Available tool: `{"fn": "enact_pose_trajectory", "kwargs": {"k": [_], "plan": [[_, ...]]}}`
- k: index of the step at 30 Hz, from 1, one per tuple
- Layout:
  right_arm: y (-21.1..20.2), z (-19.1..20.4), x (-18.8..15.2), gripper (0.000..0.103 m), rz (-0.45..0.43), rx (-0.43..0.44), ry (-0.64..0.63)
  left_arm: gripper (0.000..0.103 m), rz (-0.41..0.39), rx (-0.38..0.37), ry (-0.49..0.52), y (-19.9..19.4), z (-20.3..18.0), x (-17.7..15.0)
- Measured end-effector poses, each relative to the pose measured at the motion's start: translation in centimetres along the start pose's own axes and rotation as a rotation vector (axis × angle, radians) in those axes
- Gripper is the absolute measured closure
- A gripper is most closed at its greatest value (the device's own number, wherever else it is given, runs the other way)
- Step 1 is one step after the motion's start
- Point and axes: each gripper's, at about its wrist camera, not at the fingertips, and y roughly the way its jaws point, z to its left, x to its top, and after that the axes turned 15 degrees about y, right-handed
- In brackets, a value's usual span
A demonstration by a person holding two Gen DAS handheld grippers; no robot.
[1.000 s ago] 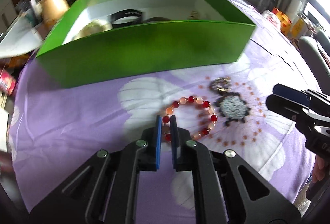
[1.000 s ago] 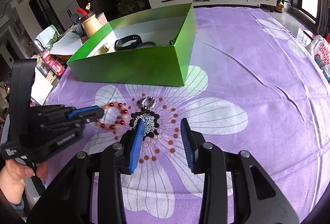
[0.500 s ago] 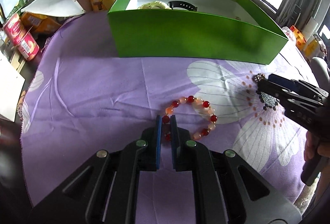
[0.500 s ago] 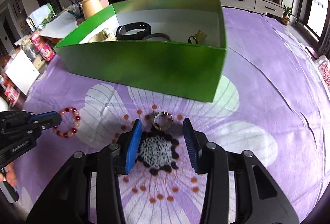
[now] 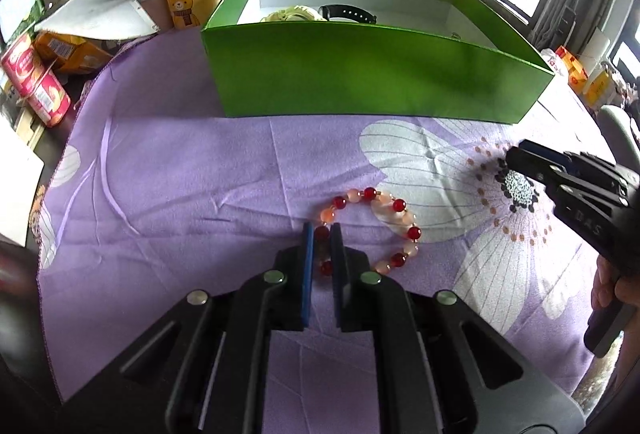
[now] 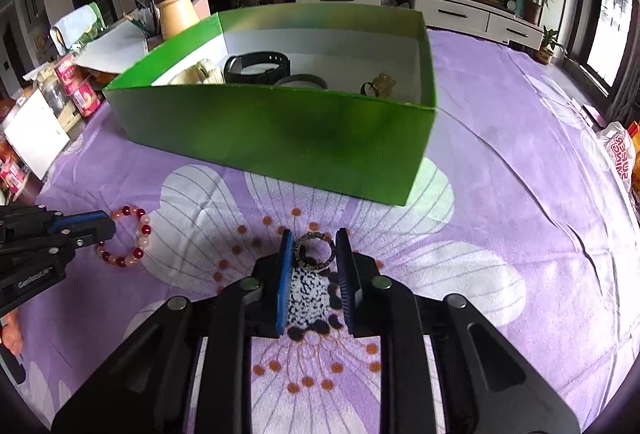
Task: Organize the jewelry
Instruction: 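Grasp the red bead bracelet with the left tool while the right tool grasps a silver ring, then carry the red bracelet and silver ring into the green box, lowering both tools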
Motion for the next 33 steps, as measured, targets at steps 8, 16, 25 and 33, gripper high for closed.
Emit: {"fn": "enact_pose_trajectory", "kwargs": {"k": [8,16,25,33], "plan": [[-4.1,-0.7,-0.3,0.082,-0.053,0.052,0.025,0.095,-0.052,-0.022,-0.057,-2.1,0.7,0.3],[-7.7,-0.4,-0.2,0.082,-0.102,0.104,0.024,0.095,-0.103,-0.001,-0.059,-5.3,0.2,1.0],[-10.3,1.0,-0.2,0.082,-0.145,0.146,-0.004,0.095,-0.141,0.037,-0.068,-8.3,0.3,1.8],[-12.0,1.6,0.0,0.082,-0.178,0.173,-0.027,0.095,-0.177,0.058,-0.063,-10.3,0.3,2.5]]}}
